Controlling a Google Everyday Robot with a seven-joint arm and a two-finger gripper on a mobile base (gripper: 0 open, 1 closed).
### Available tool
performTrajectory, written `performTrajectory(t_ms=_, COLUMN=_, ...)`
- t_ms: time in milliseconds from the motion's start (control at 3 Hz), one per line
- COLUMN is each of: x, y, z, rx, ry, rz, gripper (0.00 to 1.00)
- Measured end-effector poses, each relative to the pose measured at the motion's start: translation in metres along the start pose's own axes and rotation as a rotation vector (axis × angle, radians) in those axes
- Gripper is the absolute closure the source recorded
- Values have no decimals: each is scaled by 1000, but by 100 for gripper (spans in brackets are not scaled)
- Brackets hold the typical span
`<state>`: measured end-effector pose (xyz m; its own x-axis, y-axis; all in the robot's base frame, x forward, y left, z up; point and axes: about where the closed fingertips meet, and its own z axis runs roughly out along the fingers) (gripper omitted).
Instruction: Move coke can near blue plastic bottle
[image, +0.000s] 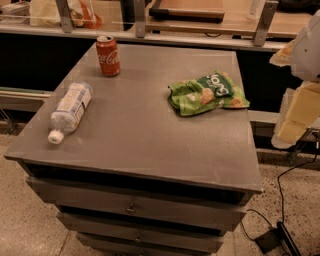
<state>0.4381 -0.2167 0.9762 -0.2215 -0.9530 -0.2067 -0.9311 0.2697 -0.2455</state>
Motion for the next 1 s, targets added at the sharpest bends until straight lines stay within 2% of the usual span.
performTrajectory(t_ms=333, x=0, y=0, z=0, rx=2, ry=-5, rz=5, gripper=0)
performTrajectory(t_ms=667, x=-5, y=-10, z=1, rx=38, ry=-133, rz=119, gripper=0)
performTrajectory(t_ms=1000, x=-19, y=-36, z=13, rx=65, ry=-334, rz=304, gripper=0)
